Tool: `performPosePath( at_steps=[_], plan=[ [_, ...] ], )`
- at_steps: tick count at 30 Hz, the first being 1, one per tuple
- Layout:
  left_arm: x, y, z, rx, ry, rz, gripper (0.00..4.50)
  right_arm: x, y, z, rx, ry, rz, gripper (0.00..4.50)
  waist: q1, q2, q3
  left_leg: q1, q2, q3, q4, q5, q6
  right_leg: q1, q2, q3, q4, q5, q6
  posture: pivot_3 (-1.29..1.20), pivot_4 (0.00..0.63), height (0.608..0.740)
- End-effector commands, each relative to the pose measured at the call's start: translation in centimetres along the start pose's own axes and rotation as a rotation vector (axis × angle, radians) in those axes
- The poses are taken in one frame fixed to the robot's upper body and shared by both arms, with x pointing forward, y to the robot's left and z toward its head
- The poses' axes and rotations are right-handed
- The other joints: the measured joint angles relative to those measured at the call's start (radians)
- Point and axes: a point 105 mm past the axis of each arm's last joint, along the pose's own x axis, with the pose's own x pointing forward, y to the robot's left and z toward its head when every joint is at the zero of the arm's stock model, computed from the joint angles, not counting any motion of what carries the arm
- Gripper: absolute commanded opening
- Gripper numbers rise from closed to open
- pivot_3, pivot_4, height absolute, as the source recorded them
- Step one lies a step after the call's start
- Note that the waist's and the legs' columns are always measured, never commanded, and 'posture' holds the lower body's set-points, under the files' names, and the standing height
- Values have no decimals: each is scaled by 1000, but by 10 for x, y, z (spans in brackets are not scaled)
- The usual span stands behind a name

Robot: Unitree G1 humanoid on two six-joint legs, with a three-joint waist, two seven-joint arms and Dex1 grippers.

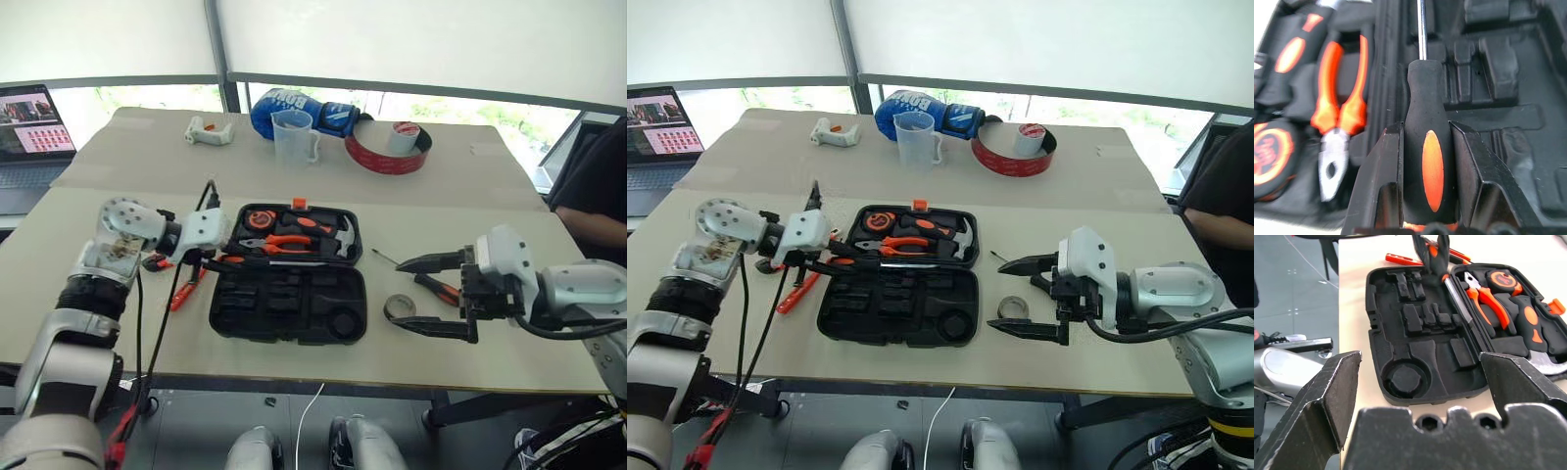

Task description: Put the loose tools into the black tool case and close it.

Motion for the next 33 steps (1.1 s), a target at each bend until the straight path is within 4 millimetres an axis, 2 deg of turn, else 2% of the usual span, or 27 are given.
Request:
performPosePath(
  at_steps=[1, 6, 11, 12, 19, 22, 25, 33],
  plan=[
    [-2, 11, 5, 59, 16, 29, 884, -6, -1, 10, -40, -5, -34, 4500, 0, 0, 0, -1, 0, -1, 1, 0, 0, 0, 0, 0, 0, 0, 0, 0, 150, 714],
    [5, 14, 0, 32, 39, 24, 884, -6, 0, 11, -39, -9, -47, 4500, 2, 0, 0, -2, 0, -2, 3, -2, 3, 0, -1, -1, 0, 0, 1, 0, 150, 714],
    [7, 19, 8, 16, 3, 29, 884, -5, 1, 11, -38, -13, -51, 4500, 2, 0, 0, -3, -1, -2, 4, -2, 4, 0, -1, -1, 0, 1, 2, 0, 150, 714],
    [7, 19, 10, 16, -5, 25, 1384, -5, 2, 11, -37, -13, -50, 4500, 2, 0, 0, -3, -1, -2, 4, -2, 4, 0, -1, -2, 0, 1, 2, 0, 150, 714],
    [4, 23, 25, 36, -46, 26, 3617, -3, 4, 10, -33, -16, -39, 4500, 1, 0, 0, -3, -1, -2, 5, -3, 4, 0, -1, -2, 0, 1, 2, 0, 150, 714],
    [5, 26, 31, 41, -70, 36, 3617, -2, 4, 9, -33, -16, -36, 4500, 1, 0, 0, -3, -1, -2, 5, -3, 5, 0, -1, -2, 0, 1, 2, 0, 150, 714],
    [8, 29, 39, 28, -111, 33, 2841, -2, 4, 9, -35, -17, -35, 4500, 1, 0, 0, -3, -1, -2, 5, -3, 4, 0, 0, -2, 0, 1, 2, 0, 150, 714],
    [27, 20, 30, 33, -76, -18, 12, -1, 1, 9, -42, -11, -37, 4500, 0, 0, 0, -3, -1, -2, 5, -3, 4, 0, 0, -2, 0, 1, 2, 0, 150, 714]
  ],
)
